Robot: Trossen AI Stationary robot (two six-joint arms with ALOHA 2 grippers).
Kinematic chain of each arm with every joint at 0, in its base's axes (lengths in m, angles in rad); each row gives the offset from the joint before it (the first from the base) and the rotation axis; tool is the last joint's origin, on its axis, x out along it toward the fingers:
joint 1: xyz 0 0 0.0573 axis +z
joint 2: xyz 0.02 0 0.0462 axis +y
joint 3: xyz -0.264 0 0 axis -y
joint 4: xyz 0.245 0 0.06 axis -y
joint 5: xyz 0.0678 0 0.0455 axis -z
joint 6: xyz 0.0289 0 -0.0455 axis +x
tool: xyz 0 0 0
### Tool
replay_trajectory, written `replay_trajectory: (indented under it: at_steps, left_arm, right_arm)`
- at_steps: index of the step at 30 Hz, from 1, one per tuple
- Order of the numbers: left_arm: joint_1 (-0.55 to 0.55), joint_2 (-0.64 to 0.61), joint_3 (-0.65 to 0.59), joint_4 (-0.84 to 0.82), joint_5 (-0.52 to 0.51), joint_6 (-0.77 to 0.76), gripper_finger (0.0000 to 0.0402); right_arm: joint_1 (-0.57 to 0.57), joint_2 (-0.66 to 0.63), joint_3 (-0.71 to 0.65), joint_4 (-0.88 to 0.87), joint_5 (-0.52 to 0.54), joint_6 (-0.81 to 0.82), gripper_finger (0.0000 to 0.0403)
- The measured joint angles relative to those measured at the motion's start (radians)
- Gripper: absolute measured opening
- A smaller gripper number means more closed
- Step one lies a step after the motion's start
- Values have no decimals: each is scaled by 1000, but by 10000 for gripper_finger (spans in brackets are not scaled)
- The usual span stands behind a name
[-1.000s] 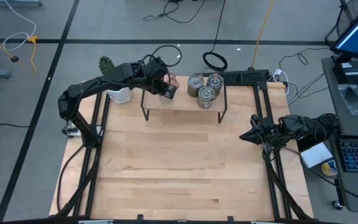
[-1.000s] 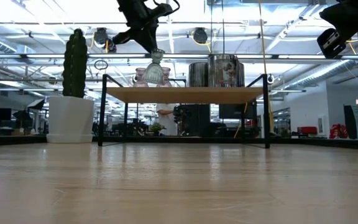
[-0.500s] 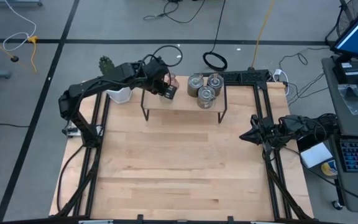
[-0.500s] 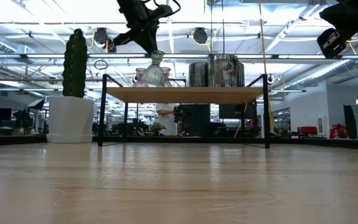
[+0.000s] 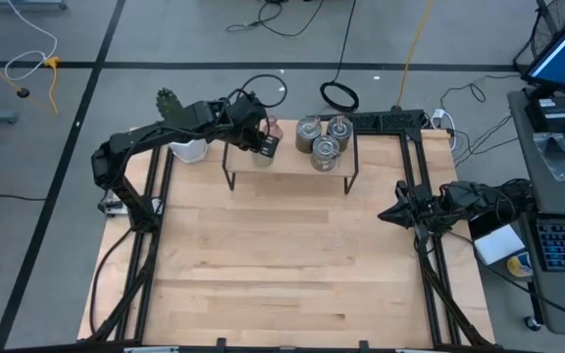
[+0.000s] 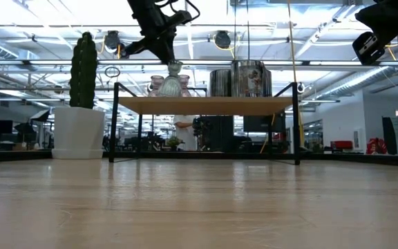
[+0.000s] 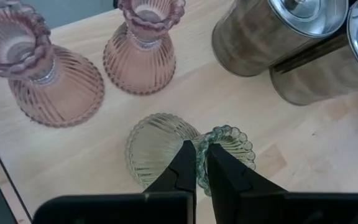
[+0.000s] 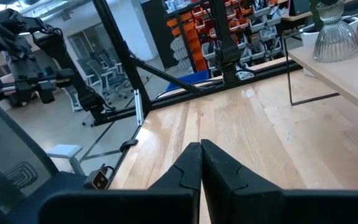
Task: Pick & Place candle stick holders
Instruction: Put the green glass candle holder on the shelf
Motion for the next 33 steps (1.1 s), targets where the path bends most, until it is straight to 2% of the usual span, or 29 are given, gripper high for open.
replay_trajectory:
  at_steps: [6, 13, 33]
  left_arm:
    - [-1, 0, -2, 26, 0, 20, 15]
    - [2, 2, -2, 4, -26, 20, 39]
    - [2, -3, -3, 0, -80, 56, 46]
  right_arm:
    - [0, 0, 0, 0, 0, 8, 0]
    - [0, 0, 0, 4, 1, 8, 0]
    - [0, 0, 0, 6, 3, 31, 0]
